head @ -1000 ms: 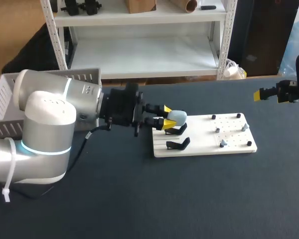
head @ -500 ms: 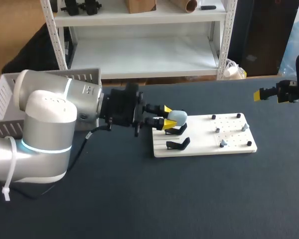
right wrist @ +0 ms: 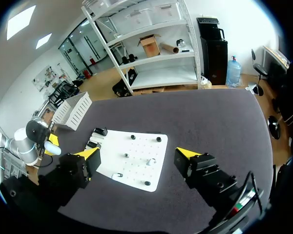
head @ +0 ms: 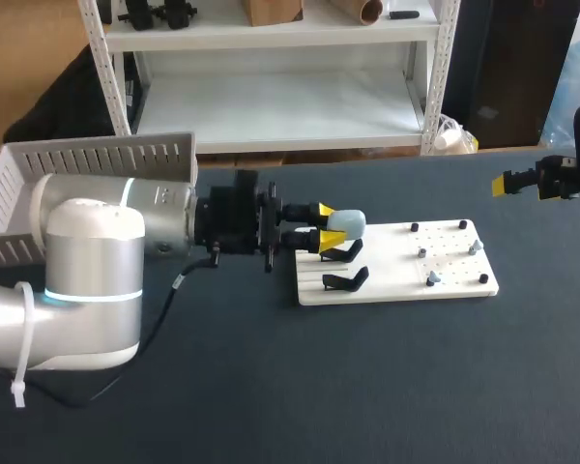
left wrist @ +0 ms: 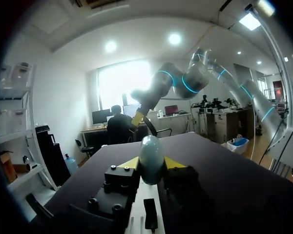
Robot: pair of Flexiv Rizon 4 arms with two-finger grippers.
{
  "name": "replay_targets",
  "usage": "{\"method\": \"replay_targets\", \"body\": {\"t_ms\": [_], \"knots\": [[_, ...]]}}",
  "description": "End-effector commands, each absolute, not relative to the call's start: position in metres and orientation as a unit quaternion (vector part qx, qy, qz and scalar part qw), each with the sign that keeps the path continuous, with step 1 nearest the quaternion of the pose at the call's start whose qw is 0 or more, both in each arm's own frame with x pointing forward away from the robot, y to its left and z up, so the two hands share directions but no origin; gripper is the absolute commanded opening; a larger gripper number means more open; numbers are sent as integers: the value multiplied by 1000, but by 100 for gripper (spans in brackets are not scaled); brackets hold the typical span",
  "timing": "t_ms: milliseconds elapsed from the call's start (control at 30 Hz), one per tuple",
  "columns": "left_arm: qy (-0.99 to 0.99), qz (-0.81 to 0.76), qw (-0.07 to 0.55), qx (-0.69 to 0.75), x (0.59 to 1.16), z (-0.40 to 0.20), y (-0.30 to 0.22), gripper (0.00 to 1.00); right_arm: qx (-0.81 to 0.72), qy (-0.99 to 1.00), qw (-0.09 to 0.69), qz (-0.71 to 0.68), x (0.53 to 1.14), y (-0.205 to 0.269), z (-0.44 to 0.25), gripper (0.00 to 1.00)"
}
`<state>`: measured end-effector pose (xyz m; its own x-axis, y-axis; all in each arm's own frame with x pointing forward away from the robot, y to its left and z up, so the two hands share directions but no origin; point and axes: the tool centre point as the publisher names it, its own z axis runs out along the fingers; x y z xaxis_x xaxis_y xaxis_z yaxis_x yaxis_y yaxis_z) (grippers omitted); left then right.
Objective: Pick up each earbud case from the left stands, insert the matching earbuds, close the lid, and place the case in the box.
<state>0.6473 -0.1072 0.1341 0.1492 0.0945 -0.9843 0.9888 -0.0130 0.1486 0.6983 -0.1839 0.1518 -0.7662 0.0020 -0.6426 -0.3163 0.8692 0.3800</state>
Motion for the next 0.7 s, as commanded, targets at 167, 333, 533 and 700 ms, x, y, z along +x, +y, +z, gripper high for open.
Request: {"method": "replay_targets", "body": {"t_ms": [167,333,533,700], "knots": [[481,-453,513,548,649,132,-111,0,-112,899,346,244,679,-177,166,100],[478,-466,501,551,650,133,-113,0,-138,891,353,251,657,-164,179,100],[488,-476,477,555,650,132,-116,0,-188,887,345,243,633,-143,187,100],[490,-480,468,558,649,131,-119,0,-218,888,332,233,621,-128,187,100]]}}
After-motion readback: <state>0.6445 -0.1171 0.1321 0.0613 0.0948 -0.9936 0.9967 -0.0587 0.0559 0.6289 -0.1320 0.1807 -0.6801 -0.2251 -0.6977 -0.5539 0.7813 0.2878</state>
